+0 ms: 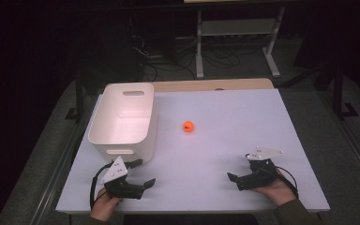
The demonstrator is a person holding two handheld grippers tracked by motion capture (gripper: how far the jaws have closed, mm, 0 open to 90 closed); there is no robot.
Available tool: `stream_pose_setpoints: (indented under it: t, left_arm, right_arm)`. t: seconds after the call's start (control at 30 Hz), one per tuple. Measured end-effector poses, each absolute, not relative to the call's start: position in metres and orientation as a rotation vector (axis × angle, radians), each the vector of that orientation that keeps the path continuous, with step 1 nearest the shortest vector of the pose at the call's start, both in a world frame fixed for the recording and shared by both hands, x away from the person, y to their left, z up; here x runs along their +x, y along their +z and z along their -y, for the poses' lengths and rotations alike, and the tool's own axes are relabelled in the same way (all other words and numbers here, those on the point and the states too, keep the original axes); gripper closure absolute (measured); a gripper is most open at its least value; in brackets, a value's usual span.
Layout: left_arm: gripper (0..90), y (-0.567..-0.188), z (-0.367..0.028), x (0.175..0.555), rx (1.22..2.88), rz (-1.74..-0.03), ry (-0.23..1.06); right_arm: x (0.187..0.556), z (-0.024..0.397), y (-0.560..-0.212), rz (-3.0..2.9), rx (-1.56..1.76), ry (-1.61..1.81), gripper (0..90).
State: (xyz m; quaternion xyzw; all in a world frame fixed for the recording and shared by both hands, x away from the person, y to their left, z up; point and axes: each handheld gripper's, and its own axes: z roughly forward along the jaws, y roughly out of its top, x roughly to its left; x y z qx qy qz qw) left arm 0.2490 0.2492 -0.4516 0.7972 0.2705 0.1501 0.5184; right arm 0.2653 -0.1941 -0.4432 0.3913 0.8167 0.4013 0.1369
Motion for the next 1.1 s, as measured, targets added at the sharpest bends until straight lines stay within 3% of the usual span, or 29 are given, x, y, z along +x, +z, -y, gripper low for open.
stream_pose_setpoints:
  t: [1.1]
  left_arm:
    - [14.1, -0.452, -0.249, 0.248, 1.899, -0.649, 0.366]
  right_arm:
    - [0.272, 0.182, -0.437, -2.391, 1.087, 1.170, 0.3]
